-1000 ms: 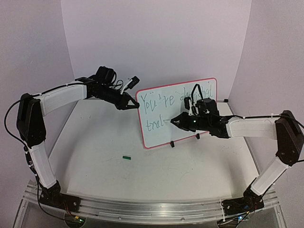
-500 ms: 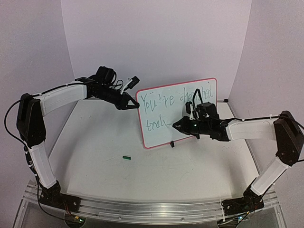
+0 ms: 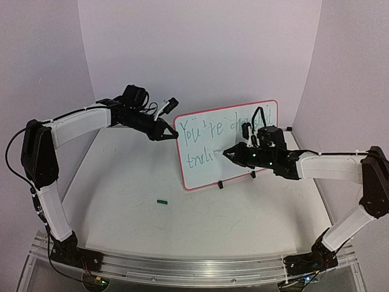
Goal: Write a sentence on the whiteboard
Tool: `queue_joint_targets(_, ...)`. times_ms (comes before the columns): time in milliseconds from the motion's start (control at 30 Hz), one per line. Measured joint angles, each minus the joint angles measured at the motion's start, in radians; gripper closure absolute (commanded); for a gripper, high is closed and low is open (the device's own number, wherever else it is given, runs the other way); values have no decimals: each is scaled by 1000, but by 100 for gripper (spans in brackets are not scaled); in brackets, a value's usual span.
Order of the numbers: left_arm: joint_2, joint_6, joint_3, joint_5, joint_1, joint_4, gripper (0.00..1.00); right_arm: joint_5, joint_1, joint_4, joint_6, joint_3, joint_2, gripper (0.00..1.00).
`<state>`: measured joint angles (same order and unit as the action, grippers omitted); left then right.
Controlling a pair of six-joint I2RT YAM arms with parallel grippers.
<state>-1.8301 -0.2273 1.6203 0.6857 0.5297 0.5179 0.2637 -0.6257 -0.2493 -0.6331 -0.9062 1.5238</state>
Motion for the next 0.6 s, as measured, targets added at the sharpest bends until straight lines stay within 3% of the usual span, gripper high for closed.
queue_joint_targets(600, 0, 0, 0, -1, 0, 1, 100, 10, 21, 3, 1, -9, 46, 100)
